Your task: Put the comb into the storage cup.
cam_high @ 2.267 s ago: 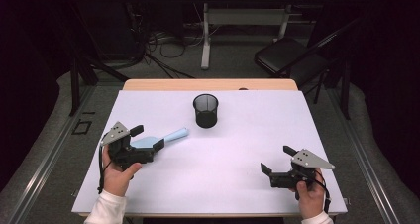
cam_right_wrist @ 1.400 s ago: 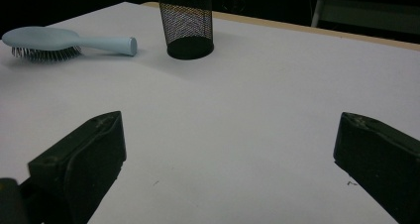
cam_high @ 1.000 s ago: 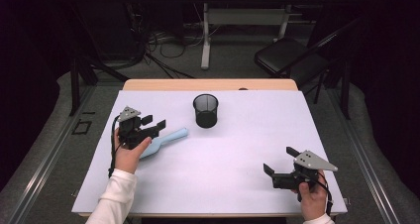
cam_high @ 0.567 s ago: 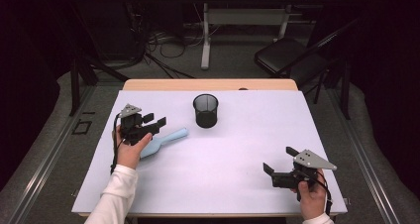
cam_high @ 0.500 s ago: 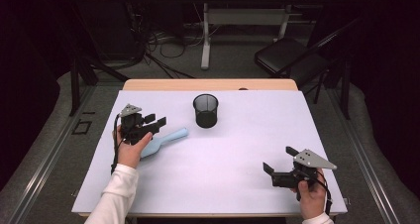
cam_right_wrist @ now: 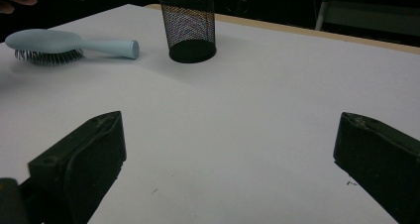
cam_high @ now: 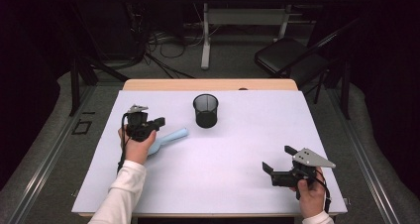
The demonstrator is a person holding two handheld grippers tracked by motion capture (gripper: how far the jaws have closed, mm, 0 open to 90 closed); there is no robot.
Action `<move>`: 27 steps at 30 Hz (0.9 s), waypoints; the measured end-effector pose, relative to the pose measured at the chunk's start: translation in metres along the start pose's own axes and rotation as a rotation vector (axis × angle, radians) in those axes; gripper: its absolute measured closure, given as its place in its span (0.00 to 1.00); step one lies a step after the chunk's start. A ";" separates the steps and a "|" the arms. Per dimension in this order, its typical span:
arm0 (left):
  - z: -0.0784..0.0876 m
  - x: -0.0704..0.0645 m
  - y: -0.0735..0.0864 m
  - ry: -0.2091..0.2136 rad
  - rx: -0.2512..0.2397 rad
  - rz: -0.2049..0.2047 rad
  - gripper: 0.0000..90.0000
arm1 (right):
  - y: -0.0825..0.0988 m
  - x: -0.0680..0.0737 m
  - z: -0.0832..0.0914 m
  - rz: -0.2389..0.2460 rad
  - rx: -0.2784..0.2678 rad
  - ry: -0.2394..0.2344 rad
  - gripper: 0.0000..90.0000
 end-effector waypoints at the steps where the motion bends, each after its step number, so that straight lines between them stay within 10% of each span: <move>1: -0.002 -0.001 0.000 -0.005 0.001 0.005 1.00 | 0.000 0.000 0.000 0.002 0.003 -0.001 0.00; 27: -0.052 0.001 -0.007 -0.064 0.127 0.116 1.00 | -0.002 0.004 -0.007 0.022 0.009 -0.041 0.00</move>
Point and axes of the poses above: each handheld gripper's, and its own axes: z roughly backward along the jaws, y roughly out of its underside, x roughly to its left, the point moved 6 cm from there along -z, roughly forward along the jaws, and after that the axes turned 9 degrees about x, right-handed, at the moved point
